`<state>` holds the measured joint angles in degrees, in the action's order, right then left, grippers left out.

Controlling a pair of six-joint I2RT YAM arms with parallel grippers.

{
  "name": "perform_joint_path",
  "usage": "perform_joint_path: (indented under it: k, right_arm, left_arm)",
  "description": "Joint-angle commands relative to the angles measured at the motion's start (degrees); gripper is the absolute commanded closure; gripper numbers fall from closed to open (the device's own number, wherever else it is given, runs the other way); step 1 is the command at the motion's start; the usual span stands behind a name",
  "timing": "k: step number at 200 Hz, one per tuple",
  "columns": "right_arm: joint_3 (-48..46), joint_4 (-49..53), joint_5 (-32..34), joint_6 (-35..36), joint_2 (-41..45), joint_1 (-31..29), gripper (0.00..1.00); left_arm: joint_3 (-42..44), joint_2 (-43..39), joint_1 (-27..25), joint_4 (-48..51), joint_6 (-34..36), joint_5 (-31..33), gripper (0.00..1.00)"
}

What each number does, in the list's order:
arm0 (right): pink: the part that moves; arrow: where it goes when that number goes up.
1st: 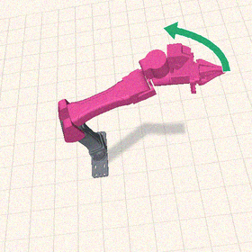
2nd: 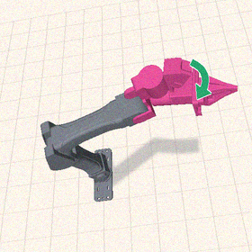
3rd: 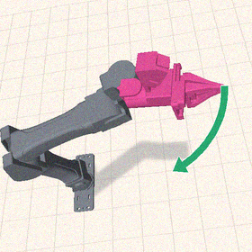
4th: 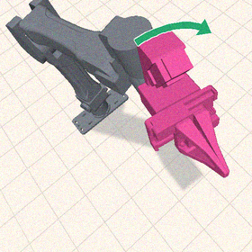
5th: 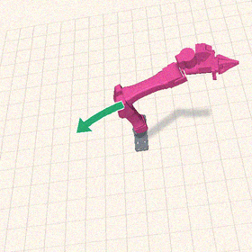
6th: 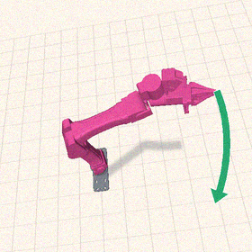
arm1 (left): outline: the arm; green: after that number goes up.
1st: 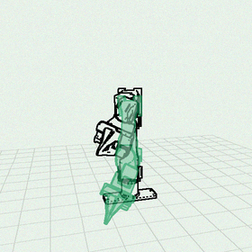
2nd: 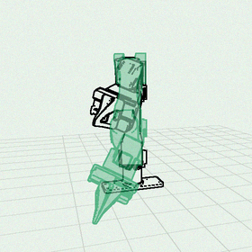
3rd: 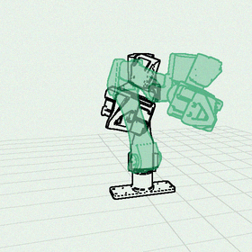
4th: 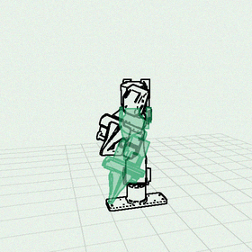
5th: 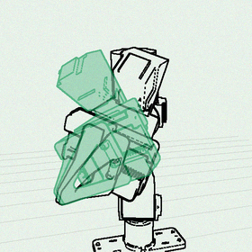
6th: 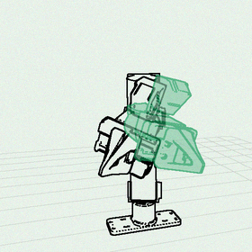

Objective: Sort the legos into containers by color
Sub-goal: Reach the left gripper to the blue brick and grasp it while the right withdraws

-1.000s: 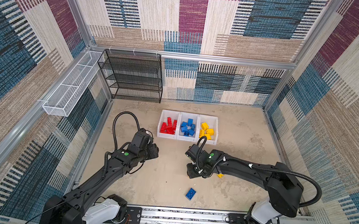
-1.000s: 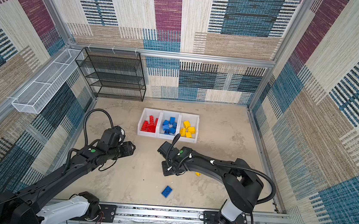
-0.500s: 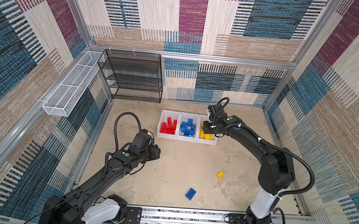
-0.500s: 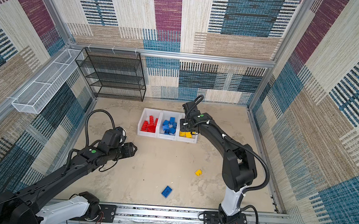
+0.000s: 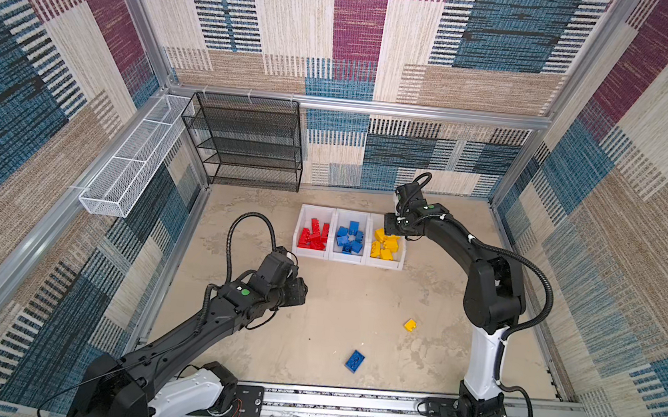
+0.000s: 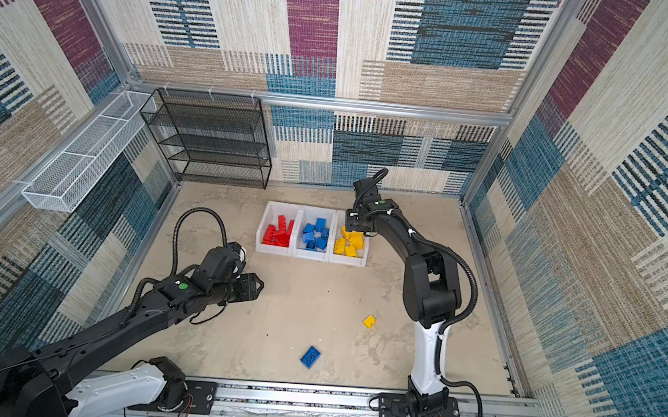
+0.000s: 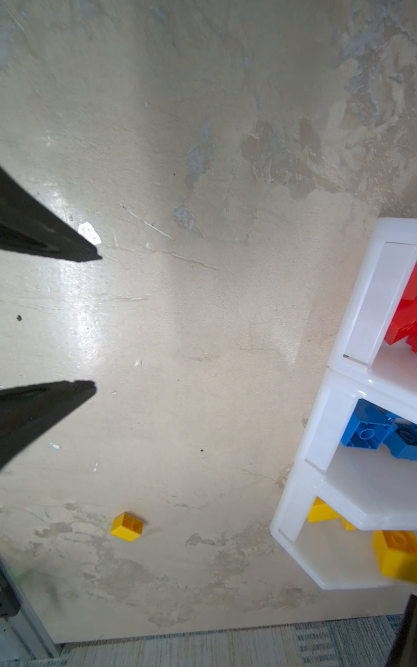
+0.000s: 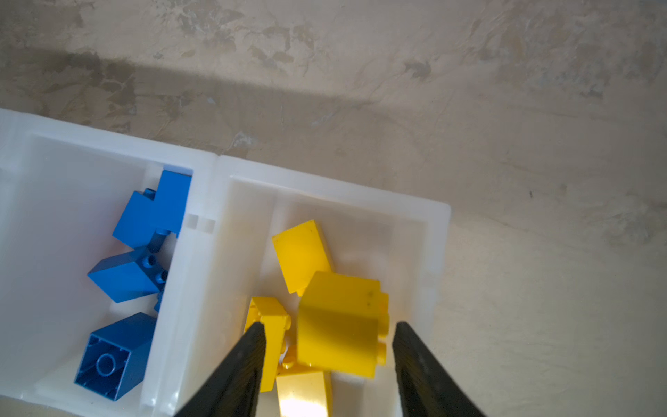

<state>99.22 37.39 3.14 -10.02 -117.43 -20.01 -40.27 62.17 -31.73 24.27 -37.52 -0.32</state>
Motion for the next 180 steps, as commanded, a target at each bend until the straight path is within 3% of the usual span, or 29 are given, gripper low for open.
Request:
perform_joint_path:
  k: [1,54,92,180]
  right_arm:
    - [1.0,-0.6,-0.8,0.5,0.1,0.1,0.34]
    - [-1.6,-1.0,-2.0,-0.2,4.9,0.2,0.31]
    - [-8.5,-2.6,-2.6,-1.6,12.3,0.2,0.31]
    - [-30.5,-7.1,-4.6,-7.6,29.0,0.2,0.3]
  left_arm:
    - [-0.3,0.4,-1.0,0.7,-1.0,1.3,0.43]
    - [-1.7,2.1,-3.8,1.7,0.2,1.9,0.43]
    - [-2.8,3.6,-7.7,2.7,1.6,2.6,0.43]
    - [-8.5,13.4,-22.6,4.5,3.9,4.1,0.43]
